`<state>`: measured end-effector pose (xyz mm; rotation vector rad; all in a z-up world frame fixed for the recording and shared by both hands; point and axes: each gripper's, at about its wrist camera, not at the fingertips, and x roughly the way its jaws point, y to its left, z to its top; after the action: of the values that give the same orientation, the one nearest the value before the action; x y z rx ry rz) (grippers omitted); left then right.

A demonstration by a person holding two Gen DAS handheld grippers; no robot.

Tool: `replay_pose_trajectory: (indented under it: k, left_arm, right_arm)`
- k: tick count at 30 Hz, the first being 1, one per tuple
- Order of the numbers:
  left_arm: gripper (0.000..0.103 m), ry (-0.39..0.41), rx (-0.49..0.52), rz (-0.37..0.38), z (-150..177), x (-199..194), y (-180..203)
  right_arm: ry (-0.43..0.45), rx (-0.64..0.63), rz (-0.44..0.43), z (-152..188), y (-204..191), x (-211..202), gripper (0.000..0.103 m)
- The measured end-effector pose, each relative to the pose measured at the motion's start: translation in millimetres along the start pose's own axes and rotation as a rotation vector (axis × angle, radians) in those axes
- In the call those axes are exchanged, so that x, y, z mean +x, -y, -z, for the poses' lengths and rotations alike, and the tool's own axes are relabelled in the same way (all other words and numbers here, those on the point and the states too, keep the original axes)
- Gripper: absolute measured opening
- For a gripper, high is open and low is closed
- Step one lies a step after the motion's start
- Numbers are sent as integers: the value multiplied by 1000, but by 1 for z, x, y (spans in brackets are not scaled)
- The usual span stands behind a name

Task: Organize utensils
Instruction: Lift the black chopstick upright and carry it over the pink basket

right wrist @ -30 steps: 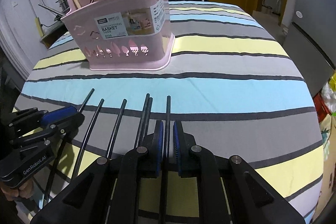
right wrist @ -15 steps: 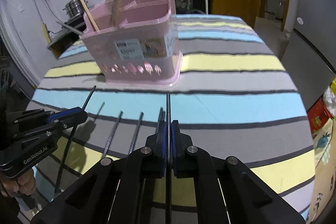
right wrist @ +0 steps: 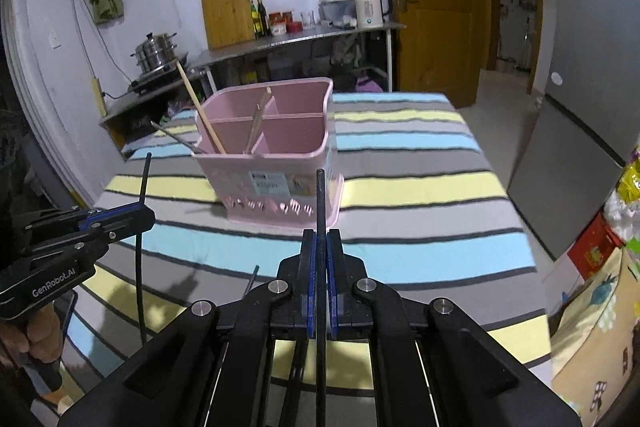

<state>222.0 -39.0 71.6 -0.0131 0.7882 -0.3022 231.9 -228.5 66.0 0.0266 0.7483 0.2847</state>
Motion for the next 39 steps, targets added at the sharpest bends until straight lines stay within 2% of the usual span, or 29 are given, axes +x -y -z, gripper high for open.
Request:
replay_pose_trajectory:
  k: [15,39]
  left_arm:
    - [5,75,7,-6,-16,-35,-5]
    - [5,53,9,-3,2,-59,3]
  right_arm:
    - [96,3,16,-13,0,-40,5]
    - [139,-4,23,6,1,-83,4]
